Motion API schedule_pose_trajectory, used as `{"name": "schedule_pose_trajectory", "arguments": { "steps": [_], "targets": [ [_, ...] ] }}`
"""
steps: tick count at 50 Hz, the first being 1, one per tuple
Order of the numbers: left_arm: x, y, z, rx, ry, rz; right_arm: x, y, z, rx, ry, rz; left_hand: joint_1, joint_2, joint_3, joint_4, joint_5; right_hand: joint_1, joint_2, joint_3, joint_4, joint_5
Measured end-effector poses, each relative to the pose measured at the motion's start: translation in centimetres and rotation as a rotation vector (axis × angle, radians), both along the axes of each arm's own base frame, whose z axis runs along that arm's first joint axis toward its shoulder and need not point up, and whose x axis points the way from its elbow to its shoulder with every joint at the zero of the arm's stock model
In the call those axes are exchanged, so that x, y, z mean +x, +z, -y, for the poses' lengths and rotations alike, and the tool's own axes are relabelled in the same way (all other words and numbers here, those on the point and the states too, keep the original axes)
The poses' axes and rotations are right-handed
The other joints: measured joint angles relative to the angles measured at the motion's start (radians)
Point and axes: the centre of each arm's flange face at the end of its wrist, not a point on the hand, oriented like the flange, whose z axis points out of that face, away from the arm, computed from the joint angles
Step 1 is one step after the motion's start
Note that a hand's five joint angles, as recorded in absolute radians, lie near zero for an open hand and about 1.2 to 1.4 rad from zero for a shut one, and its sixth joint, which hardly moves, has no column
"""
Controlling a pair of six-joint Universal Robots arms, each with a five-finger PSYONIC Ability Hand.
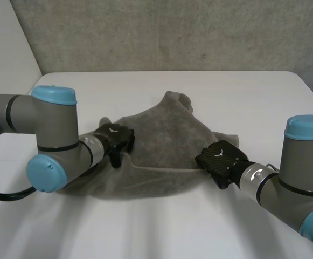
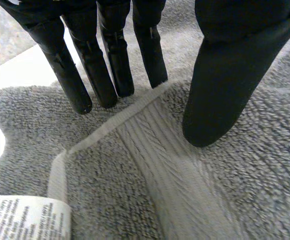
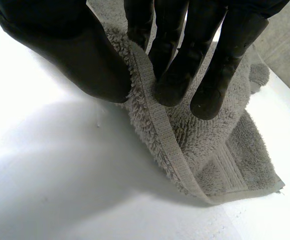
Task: Fold the towel.
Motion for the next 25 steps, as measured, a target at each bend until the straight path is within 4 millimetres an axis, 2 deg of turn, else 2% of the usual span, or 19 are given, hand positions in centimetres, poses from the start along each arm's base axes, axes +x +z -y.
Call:
{"name": "schedule_pose_trajectory", "arguments": {
  "steps": [15, 22, 25],
  "targets": [
    [0.18, -0.65, -0.75, 0.022, 0.000, 0.021, -0.04, -0.01, 0.14, -0.005, -0.005, 0.000, 0.069, 0.070, 0.064, 0.065, 0.064, 0.000, 0.000, 0.000, 0.000, 0.000],
    [0.32, -0.83, -0.96, 0.016, -0.010, 0.047, -0.08, -0.01, 0.20, -0.006, -0.007, 0.000, 0.368, 0.384, 0.381, 0.386, 0.371, 0.000, 0.000, 0.001, 0.000, 0.000],
    [0.42, -0.63, -1.08, 0.011, -0.009, 0.053, -0.12, 0.00, 0.29, -0.009, -0.010, 0.002, 0.414, 0.443, 0.441, 0.447, 0.418, 0.000, 0.000, 0.001, 0.000, 0.000]
  ]
}}
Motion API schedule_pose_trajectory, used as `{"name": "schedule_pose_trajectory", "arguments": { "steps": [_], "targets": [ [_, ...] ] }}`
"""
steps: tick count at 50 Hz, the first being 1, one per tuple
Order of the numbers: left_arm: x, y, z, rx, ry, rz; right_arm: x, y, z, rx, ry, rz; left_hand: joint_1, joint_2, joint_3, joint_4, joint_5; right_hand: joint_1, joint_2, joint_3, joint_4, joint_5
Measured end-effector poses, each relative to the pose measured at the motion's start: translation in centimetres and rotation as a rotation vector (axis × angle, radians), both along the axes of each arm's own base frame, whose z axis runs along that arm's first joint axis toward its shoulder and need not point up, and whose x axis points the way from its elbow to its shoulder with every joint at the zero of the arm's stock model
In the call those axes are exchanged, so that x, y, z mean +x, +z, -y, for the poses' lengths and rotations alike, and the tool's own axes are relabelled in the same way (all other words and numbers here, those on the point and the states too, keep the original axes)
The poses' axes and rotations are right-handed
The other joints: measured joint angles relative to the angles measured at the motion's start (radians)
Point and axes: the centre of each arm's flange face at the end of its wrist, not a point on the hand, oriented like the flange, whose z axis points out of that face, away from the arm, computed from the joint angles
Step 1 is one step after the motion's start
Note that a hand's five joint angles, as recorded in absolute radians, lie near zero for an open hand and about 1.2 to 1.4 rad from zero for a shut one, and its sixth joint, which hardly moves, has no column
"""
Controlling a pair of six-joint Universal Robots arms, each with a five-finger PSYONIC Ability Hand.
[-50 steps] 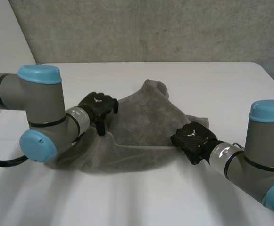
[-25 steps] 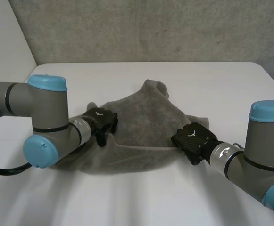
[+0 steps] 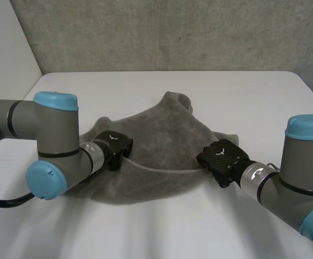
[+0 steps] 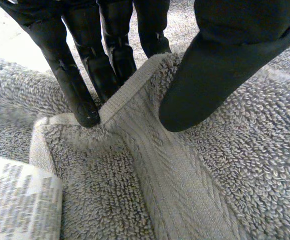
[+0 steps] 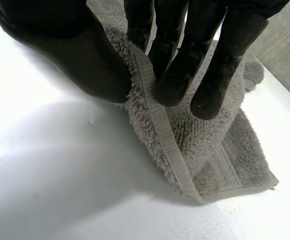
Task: Fold the towel.
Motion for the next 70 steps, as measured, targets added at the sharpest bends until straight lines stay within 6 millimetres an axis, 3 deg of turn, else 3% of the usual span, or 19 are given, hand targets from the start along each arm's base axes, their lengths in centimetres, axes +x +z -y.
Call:
{"name": "schedule_pose_trajectory", "arguments": {
  "steps": [5, 10, 13, 16, 19, 24, 28, 31, 36, 44, 50, 54, 58, 62, 64, 67, 70],
  "targets": [
    [0.3, 1.6, -0.1, -0.037, 0.018, -0.003, -0.1, 0.4, 0.3, -0.018, -0.009, 0.010, 0.023, 0.040, 0.042, 0.043, 0.034, 0.000, 0.000, 0.003, 0.000, 0.000],
    [0.9, 5.5, -0.6, -0.129, 0.043, -0.037, -0.4, 3.0, 0.7, -0.099, -0.028, 0.046, 0.023, 0.049, 0.052, 0.051, 0.043, 0.000, 0.000, 0.003, 0.000, 0.000],
    [1.3, 8.6, -1.2, -0.208, 0.052, -0.075, -0.6, 6.2, 0.9, -0.179, -0.046, 0.096, 0.023, 0.054, 0.055, 0.053, 0.052, 0.000, 0.000, 0.003, 0.000, 0.000],
    [1.9, 12.6, -2.2, -0.320, 0.060, -0.132, -1.1, 10.8, 0.8, -0.283, -0.070, 0.183, 0.023, 0.054, 0.056, 0.054, 0.052, 0.000, 0.000, 0.003, 0.000, 0.000],
    [2.7, 17.4, -3.5, -0.462, 0.066, -0.205, -1.8, 16.6, 0.2, -0.398, -0.092, 0.297, 0.023, 0.055, 0.057, 0.054, 0.052, 0.000, 0.000, 0.003, 0.000, 0.000],
    [4.2, 23.8, -5.9, -0.680, 0.081, -0.315, -3.1, 23.9, -1.5, -0.499, -0.103, 0.395, 0.023, 0.055, 0.058, 0.054, 0.055, 0.000, 0.000, 0.004, 0.000, 0.000],
    [5.3, 27.1, -7.2, -0.803, 0.097, -0.373, -3.9, 27.0, -2.1, -0.486, -0.104, 0.391, 0.023, 0.055, 0.058, 0.054, 0.057, 0.000, 0.000, 0.004, 0.000, 0.000],
    [5.5, 27.5, -7.2, -0.823, 0.103, -0.380, -3.9, 27.4, -1.7, -0.447, -0.097, 0.350, 0.023, 0.055, 0.058, 0.054, 0.062, 0.000, 0.000, 0.004, 0.000, 0.000],
    [4.9, 25.2, -5.6, -0.757, 0.106, -0.344, -2.8, 26.2, -0.4, -0.389, -0.061, 0.257, 0.023, 0.056, 0.058, 0.054, 0.062, 0.000, 0.000, 0.004, 0.000, 0.000],
    [2.6, 16.9, -0.6, -0.543, 0.102, -0.232, 0.7, 19.5, 2.5, -0.280, -0.005, 0.091, 0.023, 0.056, 0.058, 0.054, 0.067, 0.000, 0.000, 0.004, 0.000, 0.005],
    [1.1, 13.4, 3.1, -0.497, 0.100, -0.209, 3.3, 15.5, 5.4, -0.327, -0.006, 0.079, 0.023, 0.056, 0.058, 0.054, 0.067, 0.000, 0.000, 0.004, 0.000, 0.005],
    [0.3, 14.6, 5.2, -0.583, 0.103, -0.255, 4.6, 16.1, 7.6, -0.499, -0.064, 0.147, 0.023, 0.056, 0.059, 0.054, 0.067, 0.000, 0.000, 0.004, 0.000, 0.005],
    [-0.2, 19.3, 6.6, -0.813, 0.115, -0.389, 5.0, 20.4, 9.3, -0.817, -0.176, 0.330, 0.023, 0.056, 0.058, 0.054, 0.067, 0.000, 0.000, 0.004, 0.000, 0.005],
    [0.6, 25.1, 5.4, -1.049, 0.132, -0.560, 3.9, 25.8, 7.9, -1.051, -0.233, 0.515, 0.023, 0.056, 0.059, 0.054, 0.072, 0.000, 0.000, 0.004, 0.000, 0.005],
    [1.1, 26.4, 4.6, -1.105, 0.134, -0.619, 3.5, 26.8, 7.2, -1.082, -0.233, 0.553, 0.023, 0.056, 0.059, 0.054, 0.072, 0.000, 0.000, 0.004, 0.000, 0.005],
    [1.7, 26.9, 3.5, -1.129, 0.135, -0.679, 3.1, 26.8, 6.5, -1.051, -0.211, 0.559, 0.023, 0.056, 0.059, 0.054, 0.072, 0.000, 0.000, 0.004, 0.000, 0.006],
    [2.2, 25.6, 3.2, -1.085, 0.141, -0.678, 3.2, 25.1, 6.3, -0.950, -0.176, 0.515, 0.023, 0.056, 0.059, 0.054, 0.072, 0.000, 0.000, 0.004, 0.000, 0.009]
  ]
}}
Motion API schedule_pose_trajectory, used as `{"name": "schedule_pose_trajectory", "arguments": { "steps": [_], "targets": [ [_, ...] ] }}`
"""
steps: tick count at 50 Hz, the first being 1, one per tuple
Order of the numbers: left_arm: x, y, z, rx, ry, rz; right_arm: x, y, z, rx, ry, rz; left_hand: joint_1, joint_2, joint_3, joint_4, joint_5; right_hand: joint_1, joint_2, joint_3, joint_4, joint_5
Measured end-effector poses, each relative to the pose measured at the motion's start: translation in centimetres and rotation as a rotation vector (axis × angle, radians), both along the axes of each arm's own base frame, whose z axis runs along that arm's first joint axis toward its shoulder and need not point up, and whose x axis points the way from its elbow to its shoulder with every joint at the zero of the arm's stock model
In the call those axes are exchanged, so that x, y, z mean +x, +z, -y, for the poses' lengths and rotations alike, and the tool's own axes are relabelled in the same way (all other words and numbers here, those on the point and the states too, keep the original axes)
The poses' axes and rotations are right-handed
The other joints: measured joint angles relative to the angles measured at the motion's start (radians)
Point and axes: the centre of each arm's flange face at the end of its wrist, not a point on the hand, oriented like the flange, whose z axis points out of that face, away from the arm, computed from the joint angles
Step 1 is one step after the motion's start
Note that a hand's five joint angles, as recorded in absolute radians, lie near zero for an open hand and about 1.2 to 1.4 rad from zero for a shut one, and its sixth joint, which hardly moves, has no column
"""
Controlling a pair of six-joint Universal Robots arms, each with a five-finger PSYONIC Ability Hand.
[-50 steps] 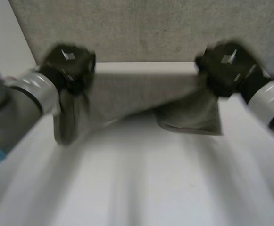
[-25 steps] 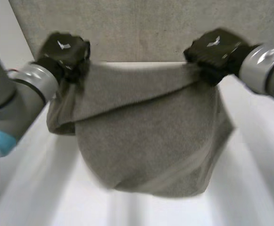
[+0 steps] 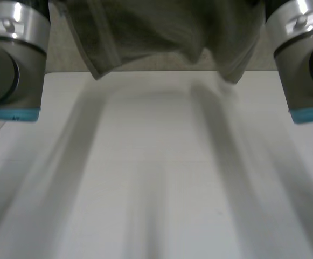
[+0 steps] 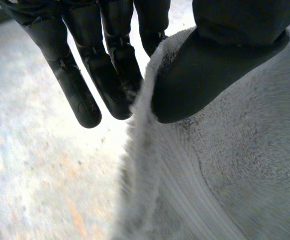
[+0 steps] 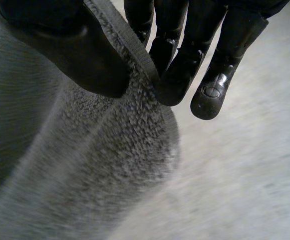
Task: Fold the towel.
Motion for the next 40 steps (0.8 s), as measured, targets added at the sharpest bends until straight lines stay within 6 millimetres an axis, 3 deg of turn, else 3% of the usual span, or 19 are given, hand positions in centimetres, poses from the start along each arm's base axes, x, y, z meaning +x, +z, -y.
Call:
{"name": "schedule_pose_trajectory", "arguments": {
  "steps": [4, 5, 11, 16, 20, 25, 31, 33, 35, 37, 40],
  "targets": [
    [0.7, -3.7, 0.3, 0.134, 0.008, 0.045, 0.5, -4.5, 0.0, 0.207, 0.056, -0.119, 0.000, 0.000, 0.000, 0.000, 0.000, 0.000, 0.000, 0.000, 0.000, 0.001],
    [0.9, -5.1, 0.4, 0.185, 0.013, 0.065, 0.7, -6.5, -0.1, 0.292, 0.077, -0.164, 0.000, 0.000, 0.000, 0.000, 0.000, 0.000, 0.000, 0.000, 0.000, 0.001],
    [1.5, -12.3, 0.6, 0.413, 0.030, 0.160, 0.9, -13.7, -1.4, 0.593, 0.133, -0.313, 0.000, 0.000, 0.000, 0.000, 0.000, 0.000, 0.000, 0.000, 0.000, 0.001],
    [1.8, -17.7, -0.1, 0.566, 0.034, 0.235, 0.3, -18.1, -2.7, 0.749, 0.143, -0.379, 0.000, 0.000, 0.000, 0.000, 0.000, 0.000, 0.000, 0.000, 0.000, 0.001],
    [2.1, -20.7, -1.1, 0.646, 0.045, 0.302, -0.1, -21.2, -3.2, 0.837, 0.139, -0.411, 0.000, 0.000, 0.000, 0.000, 0.000, 0.000, 0.000, 0.000, 0.000, 0.001],
    [2.6, -23.1, -2.4, 0.699, 0.059, 0.387, -0.5, -24.6, -3.7, 0.926, 0.135, -0.442, 0.000, 0.000, 0.000, 0.000, 0.000, 0.000, 0.000, 0.000, 0.000, 0.001],
    [2.7, -23.9, -3.5, 0.716, 0.062, 0.434, -0.8, -26.0, -4.0, 0.960, 0.132, -0.448, 0.000, 0.000, 0.000, 0.000, 0.000, -0.005, -0.009, -0.021, -0.014, -0.028],
    [2.8, -23.7, -3.7, 0.711, 0.063, 0.434, -0.9, -25.8, -4.1, 0.951, 0.130, -0.440, 0.000, 0.000, 0.000, 0.000, 0.000, -0.233, -0.252, -0.264, -0.253, -0.286],
    [2.9, -23.4, -3.6, 0.701, 0.068, 0.426, -1.0, -25.1, -4.2, 0.930, 0.128, -0.426, 0.000, 0.000, 0.000, 0.000, 0.000, -0.659, -0.679, -0.682, -0.668, -0.703],
    [3.0, -23.1, -3.5, 0.694, 0.073, 0.418, -1.2, -24.4, -4.2, 0.911, 0.124, -0.413, 0.000, 0.000, 0.000, 0.000, 0.000, -0.852, -0.855, -0.866, -0.853, -0.902],
    [3.2, -22.7, -3.3, 0.685, 0.082, 0.408, -1.8, -23.2, -3.8, 0.882, 0.108, -0.383, 0.000, 0.000, 0.000, 0.000, 0.000, -0.921, -0.918, -0.940, -0.931, -0.984]
  ]
}}
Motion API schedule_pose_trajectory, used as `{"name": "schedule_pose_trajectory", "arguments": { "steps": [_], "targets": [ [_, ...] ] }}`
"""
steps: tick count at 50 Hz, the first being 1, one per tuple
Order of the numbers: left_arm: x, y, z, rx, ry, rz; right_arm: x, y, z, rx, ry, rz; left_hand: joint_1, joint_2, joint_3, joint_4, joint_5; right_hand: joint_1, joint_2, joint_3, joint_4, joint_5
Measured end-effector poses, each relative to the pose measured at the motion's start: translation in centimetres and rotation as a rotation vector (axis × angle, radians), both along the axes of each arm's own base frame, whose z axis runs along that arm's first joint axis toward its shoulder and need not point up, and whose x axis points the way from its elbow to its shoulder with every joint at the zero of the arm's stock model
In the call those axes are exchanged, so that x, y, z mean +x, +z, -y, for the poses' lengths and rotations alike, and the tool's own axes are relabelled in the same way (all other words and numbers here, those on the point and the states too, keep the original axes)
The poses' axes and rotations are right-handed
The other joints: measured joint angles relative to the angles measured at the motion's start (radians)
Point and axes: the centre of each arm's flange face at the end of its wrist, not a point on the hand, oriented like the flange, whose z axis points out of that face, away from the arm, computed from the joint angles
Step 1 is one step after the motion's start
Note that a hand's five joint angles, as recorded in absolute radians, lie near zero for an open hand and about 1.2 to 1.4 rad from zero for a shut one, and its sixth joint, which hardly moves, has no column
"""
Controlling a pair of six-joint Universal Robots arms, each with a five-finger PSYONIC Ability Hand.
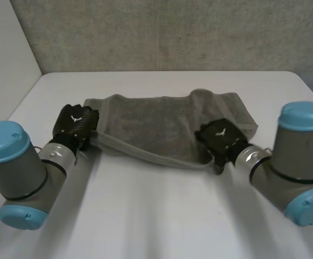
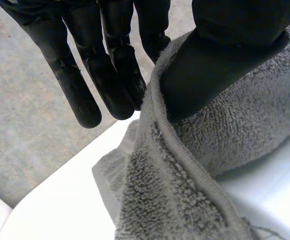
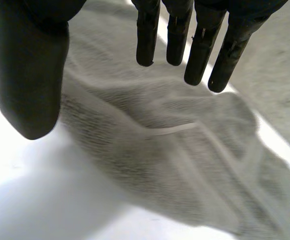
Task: Fold the towel.
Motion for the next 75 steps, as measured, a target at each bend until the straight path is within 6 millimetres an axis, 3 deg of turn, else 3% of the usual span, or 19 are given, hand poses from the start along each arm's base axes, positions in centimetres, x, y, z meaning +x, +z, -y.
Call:
{"name": "schedule_pose_trajectory", "arguments": {
  "steps": [9, 16, 24, 32, 40, 49, 55, 65, 75],
  "targets": [
    [1.4, 1.5, 0.3, -0.030, 0.037, -0.014, -3.8, 5.2, 3.8, -0.094, -0.105, 0.115, 0.000, 0.000, 0.000, 0.000, 0.000, -0.011, -0.005, -0.007, -0.017, -0.009],
    [1.9, 2.8, -0.2, -0.058, 0.046, -0.024, -4.3, 7.0, 5.1, -0.059, -0.061, 0.146, 0.000, 0.000, 0.000, 0.000, 0.000, -0.011, -0.005, -0.007, -0.017, -0.001],
    [2.1, 4.9, -2.6, -0.105, 0.028, -0.041, -2.4, 5.7, 6.4, 0.022, 0.087, 0.091, 0.000, 0.000, 0.000, 0.000, 0.000, -0.011, -0.005, -0.007, -0.017, -0.001],
    [2.2, 5.0, -4.6, -0.102, 0.009, -0.041, 0.0, 3.3, 7.7, -0.022, 0.207, -0.010, 0.000, 0.000, 0.000, 0.000, 0.000, -0.011, -0.005, -0.007, -0.016, 0.006],
    [2.5, 4.7, -5.1, -0.088, 0.011, -0.037, 1.7, -0.7, 8.8, -0.013, 0.254, -0.073, 0.000, 0.000, 0.000, 0.000, 0.000, -0.011, -0.005, -0.007, -0.016, 0.012],
    [2.6, 4.6, -5.0, -0.087, 0.016, -0.037, 2.2, -3.6, 10.5, -0.019, 0.237, -0.105, 0.000, 0.000, 0.000, 0.000, 0.000, -0.008, -0.002, -0.004, -0.014, 0.037],
    [2.6, 4.6, -5.1, -0.086, 0.017, -0.037, 2.4, -4.3, 11.5, -0.039, 0.222, -0.114, 0.000, 0.000, 0.000, 0.000, 0.000, 0.021, 0.008, 0.024, 0.036, 0.073],
    [2.7, 4.7, -5.1, -0.089, 0.019, -0.038, 2.2, -4.6, 12.0, -0.046, 0.207, -0.116, 0.000, 0.000, 0.000, 0.000, 0.000, 0.384, 0.390, 0.386, 0.387, 0.282],
    [2.7, 4.7, -5.1, -0.089, 0.019, -0.038, 1.6, -4.7, 12.1, -0.033, 0.190, -0.123, 0.000, 0.000, 0.000, 0.000, 0.000, 0.497, 0.496, 0.501, 0.502, 0.376]
  ]
}}
